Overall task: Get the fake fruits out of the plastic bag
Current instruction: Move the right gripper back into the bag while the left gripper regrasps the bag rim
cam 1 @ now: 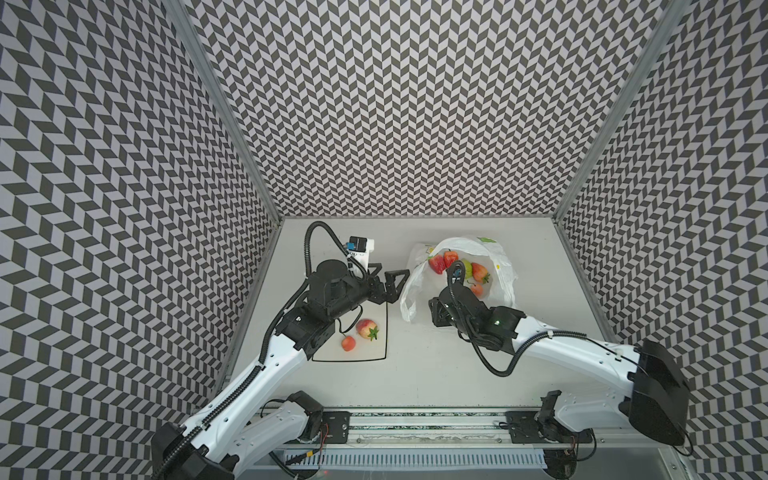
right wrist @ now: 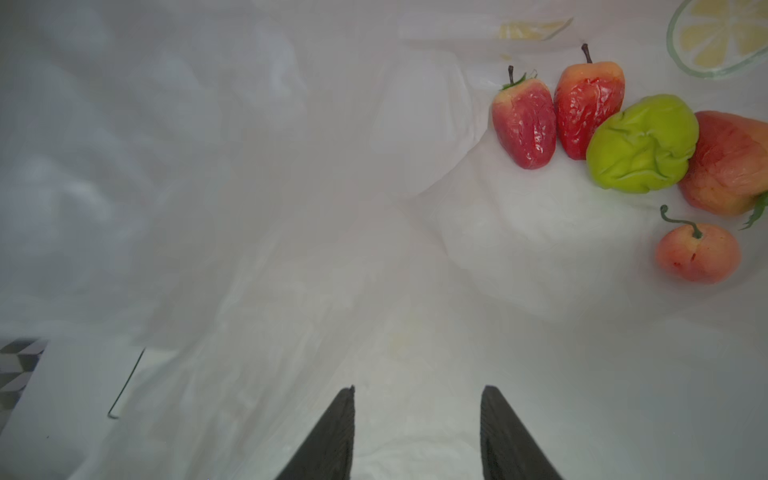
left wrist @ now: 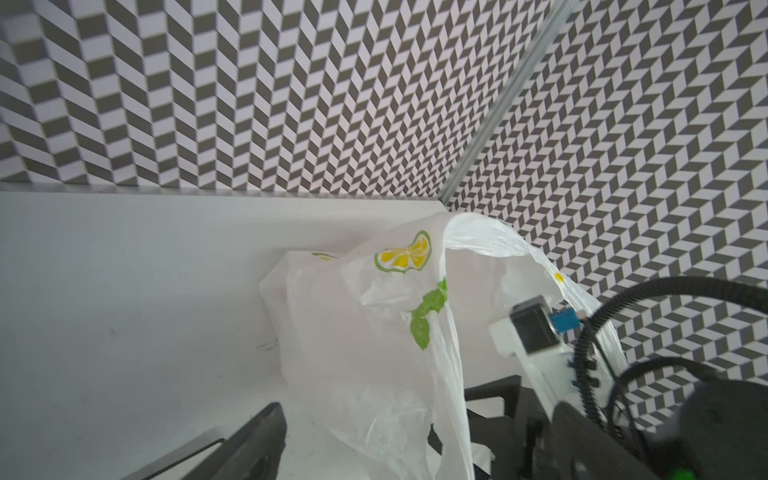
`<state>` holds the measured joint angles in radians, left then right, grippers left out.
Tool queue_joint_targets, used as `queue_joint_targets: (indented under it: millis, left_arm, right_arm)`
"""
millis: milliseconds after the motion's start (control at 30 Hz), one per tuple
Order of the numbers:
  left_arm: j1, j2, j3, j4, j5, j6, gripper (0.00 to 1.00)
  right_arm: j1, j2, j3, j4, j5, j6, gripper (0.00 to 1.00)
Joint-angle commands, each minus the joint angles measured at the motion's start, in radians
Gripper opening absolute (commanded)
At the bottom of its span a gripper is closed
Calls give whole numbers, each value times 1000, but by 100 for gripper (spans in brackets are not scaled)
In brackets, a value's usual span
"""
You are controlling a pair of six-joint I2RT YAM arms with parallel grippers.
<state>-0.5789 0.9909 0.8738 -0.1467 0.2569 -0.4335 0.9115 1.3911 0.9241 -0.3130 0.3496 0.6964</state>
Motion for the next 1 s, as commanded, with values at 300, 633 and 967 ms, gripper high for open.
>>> queue_joint_targets:
  millis: [300,633,967]
  left_arm:
    - [-88,161,-16,36,-92,-26,76]
    - [-106,226,-7,104,-60,-42,18]
    - [-166,227,12,143,-68,-36,0]
  right_arm:
    - [-210,226,63,208,-179,238,56]
    - [-360,318,141,171,-176,397,63]
    - [-475,382,202,130,-161,450,79]
